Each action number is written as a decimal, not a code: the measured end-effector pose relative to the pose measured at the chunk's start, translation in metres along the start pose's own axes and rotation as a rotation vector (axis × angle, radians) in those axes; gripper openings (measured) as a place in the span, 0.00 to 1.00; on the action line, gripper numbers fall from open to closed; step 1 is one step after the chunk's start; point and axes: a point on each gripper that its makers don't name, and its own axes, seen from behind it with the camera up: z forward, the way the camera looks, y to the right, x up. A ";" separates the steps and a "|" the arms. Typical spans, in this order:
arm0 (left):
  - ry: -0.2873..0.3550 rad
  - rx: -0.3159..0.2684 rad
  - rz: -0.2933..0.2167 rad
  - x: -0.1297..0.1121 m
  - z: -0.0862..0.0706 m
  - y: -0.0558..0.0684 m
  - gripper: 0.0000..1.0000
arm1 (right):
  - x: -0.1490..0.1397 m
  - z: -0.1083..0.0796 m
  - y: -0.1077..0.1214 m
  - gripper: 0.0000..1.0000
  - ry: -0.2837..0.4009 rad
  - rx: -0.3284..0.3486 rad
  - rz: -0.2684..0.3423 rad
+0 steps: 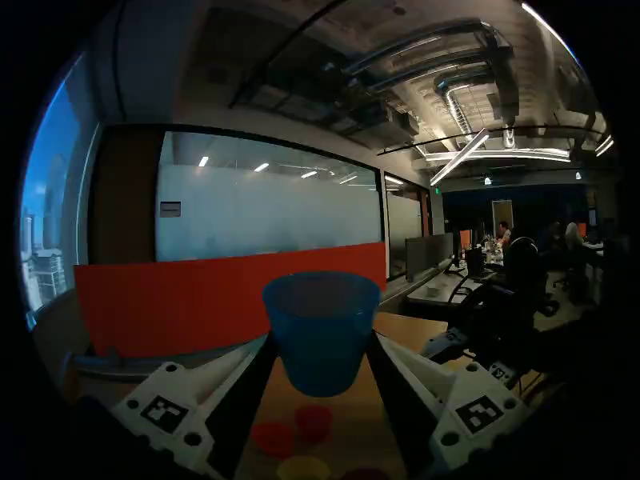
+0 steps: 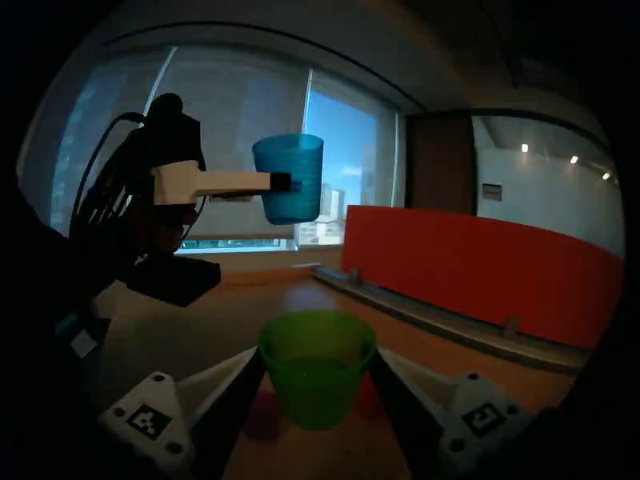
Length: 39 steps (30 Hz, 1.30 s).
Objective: Pour water
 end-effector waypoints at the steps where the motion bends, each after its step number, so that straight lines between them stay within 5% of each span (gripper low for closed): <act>1: -0.002 0.000 0.002 -0.001 0.000 0.000 0.78 | 0.000 0.000 0.000 0.90 0.000 0.000 0.001; 21: -0.067 -0.001 0.014 -0.032 -0.008 -0.001 0.78 | -0.007 -0.011 0.010 0.90 -0.031 -0.015 0.009; 39: -0.185 0.018 0.025 -0.089 -0.041 -0.009 0.78 | -0.041 -0.043 0.025 0.90 -0.131 -0.043 0.024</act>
